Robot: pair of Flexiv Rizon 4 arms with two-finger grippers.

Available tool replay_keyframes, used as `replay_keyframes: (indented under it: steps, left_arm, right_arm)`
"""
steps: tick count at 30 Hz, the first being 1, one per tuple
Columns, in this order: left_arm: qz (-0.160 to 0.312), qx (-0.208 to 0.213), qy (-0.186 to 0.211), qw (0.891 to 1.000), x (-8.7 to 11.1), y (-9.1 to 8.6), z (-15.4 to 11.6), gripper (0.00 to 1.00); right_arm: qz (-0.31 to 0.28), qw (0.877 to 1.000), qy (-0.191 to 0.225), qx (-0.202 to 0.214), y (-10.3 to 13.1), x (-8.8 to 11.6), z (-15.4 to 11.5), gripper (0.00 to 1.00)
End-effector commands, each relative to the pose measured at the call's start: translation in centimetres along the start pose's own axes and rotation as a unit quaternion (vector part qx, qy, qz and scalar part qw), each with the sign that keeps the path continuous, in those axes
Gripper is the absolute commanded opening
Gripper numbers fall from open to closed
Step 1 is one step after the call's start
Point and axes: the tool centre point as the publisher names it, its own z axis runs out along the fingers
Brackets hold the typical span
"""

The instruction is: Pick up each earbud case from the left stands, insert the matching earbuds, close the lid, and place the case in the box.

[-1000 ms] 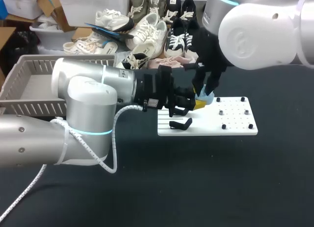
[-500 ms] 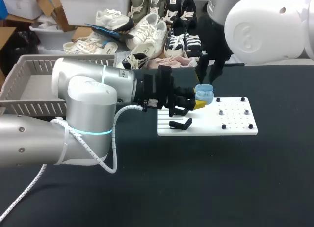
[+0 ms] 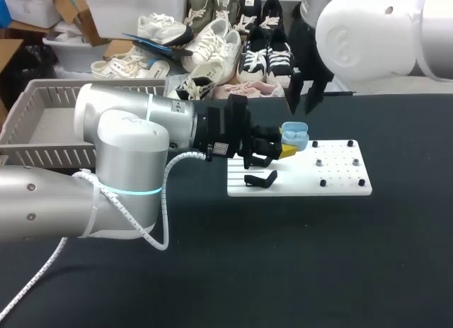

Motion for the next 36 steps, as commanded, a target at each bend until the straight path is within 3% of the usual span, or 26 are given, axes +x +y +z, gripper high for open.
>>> replay_keyframes:
  steps: [1,36]
  left_arm:
    - [0.0,0.001,0.0,1.0,0.0,0.1,0.0,0.0]
    - [0.0,0.001,0.0,1.0,0.0,0.1,0.0,0.0]
  right_arm:
    - [0.002,1.0,0.011,-0.002,-0.1,-0.3,0.5,0.27]
    - [0.022,1.0,0.01,-0.016,0.2,3.7,-0.3,0.25]
